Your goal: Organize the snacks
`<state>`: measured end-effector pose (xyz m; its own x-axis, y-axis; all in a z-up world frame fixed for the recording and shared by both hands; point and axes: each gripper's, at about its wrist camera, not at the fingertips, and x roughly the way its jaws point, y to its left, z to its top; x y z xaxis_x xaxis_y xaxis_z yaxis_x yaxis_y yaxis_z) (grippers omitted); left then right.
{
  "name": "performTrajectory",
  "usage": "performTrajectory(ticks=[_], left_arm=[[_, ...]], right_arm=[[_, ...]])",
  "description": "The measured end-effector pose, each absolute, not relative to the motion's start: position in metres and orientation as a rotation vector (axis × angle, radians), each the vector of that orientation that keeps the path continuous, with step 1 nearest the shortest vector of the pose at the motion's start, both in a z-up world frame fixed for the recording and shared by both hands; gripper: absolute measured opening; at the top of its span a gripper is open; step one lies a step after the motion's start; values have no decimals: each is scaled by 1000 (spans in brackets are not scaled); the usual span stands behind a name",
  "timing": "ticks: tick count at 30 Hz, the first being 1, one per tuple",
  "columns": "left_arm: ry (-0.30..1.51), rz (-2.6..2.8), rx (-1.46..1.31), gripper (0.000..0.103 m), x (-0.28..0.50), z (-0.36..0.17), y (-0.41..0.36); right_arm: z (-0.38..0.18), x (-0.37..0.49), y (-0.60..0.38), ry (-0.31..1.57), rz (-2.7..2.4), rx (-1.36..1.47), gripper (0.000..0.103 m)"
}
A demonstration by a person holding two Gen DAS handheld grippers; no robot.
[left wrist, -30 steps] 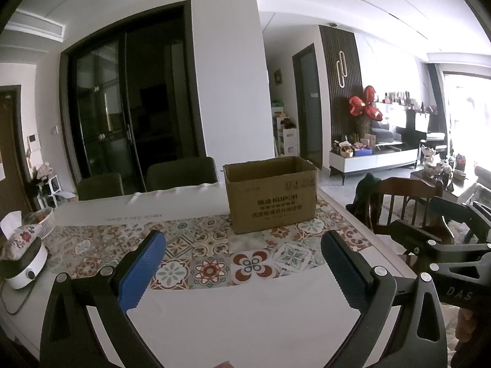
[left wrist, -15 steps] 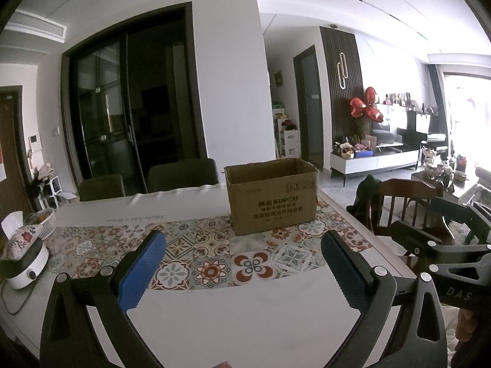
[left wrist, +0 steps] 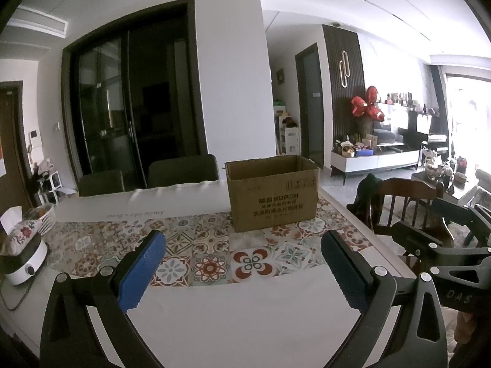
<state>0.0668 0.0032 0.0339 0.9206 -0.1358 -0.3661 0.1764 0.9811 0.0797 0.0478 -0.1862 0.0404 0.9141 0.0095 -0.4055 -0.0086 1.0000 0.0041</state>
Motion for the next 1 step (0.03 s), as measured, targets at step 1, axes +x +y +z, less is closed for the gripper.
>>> performTrajectory(ticks=[1], left_arm=[[368, -161, 112, 103, 67, 34, 3]], right_arm=[[40, 48, -186, 417, 8, 2, 87]])
